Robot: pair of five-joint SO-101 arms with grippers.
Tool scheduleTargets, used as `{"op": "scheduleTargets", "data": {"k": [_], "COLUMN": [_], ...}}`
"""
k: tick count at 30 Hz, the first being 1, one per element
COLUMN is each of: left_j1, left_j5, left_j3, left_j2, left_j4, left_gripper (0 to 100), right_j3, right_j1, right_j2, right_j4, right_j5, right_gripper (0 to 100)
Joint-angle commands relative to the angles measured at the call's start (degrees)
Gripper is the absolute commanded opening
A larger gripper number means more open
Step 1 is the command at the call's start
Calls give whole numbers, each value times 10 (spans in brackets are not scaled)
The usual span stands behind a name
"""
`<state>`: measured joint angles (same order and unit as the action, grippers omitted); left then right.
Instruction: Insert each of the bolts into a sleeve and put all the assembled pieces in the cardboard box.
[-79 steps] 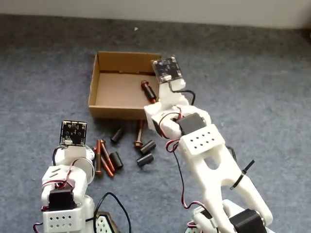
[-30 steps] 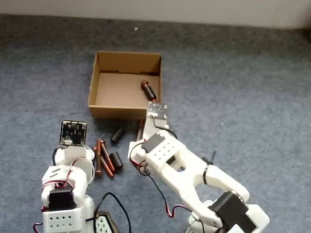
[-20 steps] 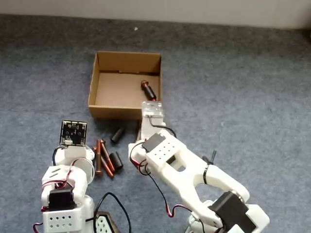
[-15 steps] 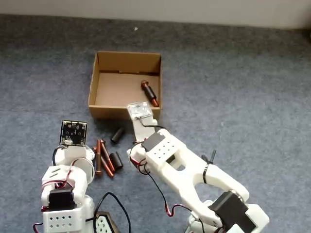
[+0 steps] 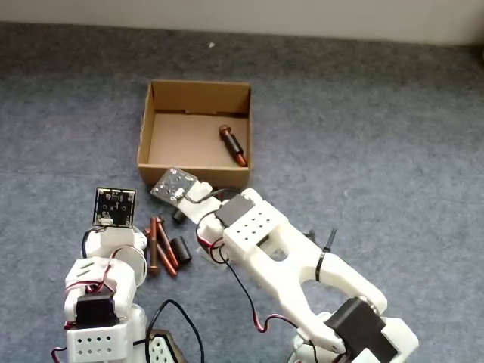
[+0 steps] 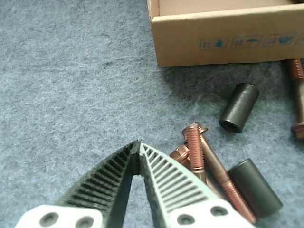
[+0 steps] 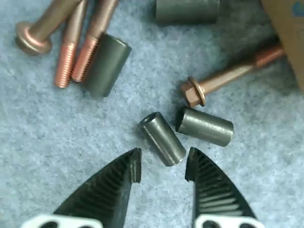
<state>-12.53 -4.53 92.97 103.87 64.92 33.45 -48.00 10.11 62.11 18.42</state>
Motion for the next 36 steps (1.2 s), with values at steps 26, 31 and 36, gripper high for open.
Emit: {"op": "scheduleTargets", "data": {"k": [26,31,36], "left_j1": [-4,-4,-4], "left_j5": [-41,-41,-41], "left_j3": [-1,-1,-1], "left_j2": [3,3,3], "left_j4": [-11,-11,-11], "left_gripper": [7,7,7], "right_j3": [-29,-14,-5], "right_j1": [-1,0,-1], "right_j2": [-101,-100,-101], "right_j4": [-35,-87,-87], "right_j5": [10,9,-26], "right_gripper": [150,149,149]}}
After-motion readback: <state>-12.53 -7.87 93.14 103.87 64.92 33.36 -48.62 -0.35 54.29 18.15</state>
